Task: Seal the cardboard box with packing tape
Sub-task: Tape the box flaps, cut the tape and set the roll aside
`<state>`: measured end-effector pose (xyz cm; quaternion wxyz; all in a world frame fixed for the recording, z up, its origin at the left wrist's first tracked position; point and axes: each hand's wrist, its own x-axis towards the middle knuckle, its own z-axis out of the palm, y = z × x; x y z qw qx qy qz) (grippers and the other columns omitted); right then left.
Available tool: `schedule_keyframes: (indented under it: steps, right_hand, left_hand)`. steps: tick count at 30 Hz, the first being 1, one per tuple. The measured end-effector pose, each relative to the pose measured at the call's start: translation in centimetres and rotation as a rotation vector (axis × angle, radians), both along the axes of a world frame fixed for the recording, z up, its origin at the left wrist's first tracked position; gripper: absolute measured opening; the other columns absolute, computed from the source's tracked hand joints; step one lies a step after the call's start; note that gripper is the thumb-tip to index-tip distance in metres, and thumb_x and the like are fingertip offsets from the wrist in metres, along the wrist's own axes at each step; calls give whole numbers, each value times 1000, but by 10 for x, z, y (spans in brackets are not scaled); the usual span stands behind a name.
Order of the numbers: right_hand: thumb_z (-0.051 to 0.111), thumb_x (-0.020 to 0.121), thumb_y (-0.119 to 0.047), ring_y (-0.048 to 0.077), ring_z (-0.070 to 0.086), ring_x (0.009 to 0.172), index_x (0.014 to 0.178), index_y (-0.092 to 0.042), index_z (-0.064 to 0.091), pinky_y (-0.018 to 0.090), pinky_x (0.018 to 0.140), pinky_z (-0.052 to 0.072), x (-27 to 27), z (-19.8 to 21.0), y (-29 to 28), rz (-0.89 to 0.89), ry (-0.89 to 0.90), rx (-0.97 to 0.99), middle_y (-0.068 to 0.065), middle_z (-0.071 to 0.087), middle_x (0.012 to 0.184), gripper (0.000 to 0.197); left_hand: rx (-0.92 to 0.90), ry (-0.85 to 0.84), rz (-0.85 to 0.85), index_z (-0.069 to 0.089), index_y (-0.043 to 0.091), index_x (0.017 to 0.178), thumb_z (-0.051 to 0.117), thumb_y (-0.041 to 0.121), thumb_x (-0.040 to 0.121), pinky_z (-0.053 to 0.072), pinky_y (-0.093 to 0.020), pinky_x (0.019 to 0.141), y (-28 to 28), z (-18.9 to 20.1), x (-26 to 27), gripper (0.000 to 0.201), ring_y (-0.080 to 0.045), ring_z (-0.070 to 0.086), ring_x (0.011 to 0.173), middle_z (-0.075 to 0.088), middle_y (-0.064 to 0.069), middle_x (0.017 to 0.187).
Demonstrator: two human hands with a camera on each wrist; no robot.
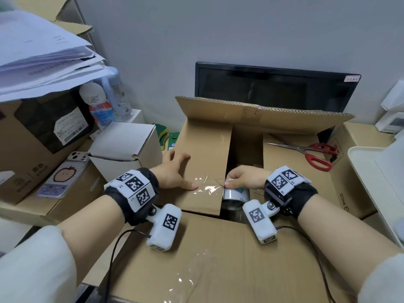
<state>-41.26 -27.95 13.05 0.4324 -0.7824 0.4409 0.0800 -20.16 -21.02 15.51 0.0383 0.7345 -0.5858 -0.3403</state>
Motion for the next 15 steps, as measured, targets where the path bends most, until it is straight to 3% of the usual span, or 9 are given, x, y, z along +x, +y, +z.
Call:
schedule_keyframes:
  steps: [2, 6, 11, 15]
  right_hand:
    - [53, 92, -29, 8, 49, 65, 68, -21, 54, 22, 63, 37, 0, 5, 1, 24, 26, -40, -6, 53, 69, 26]
    - [53, 92, -30, 10, 49, 68, 70, -18, 54, 26, 68, 38, 1, 8, 0, 57, 33, -41, -4, 53, 70, 25]
    - [52, 93, -23, 8, 44, 63, 70, -13, 51, 25, 64, 35, -1, 11, 3, 50, -88, -37, -3, 49, 67, 26]
    - [51, 94, -19, 8, 46, 63, 70, -12, 51, 21, 66, 37, 4, 21, 5, 7, -265, -24, -2, 49, 68, 25]
  left_hand:
    - [22, -7, -29, 16, 29, 146, 75, 39, 73, 19, -37, 114, 1, 3, 0, 94, -28, 15, 144, -12, -7, 157]
    - [28, -10, -58, 14, 30, 147, 75, 40, 72, 17, -36, 114, 6, 10, -1, 97, -26, 8, 145, -12, -8, 157]
    - [10, 26, -57, 13, 29, 148, 75, 42, 71, 13, -35, 116, 11, 14, 3, 99, -24, 4, 146, -8, -9, 158]
    - [21, 148, -22, 8, 27, 149, 70, 41, 76, 9, -32, 116, 15, 20, 6, 96, -21, 4, 146, -3, -7, 159]
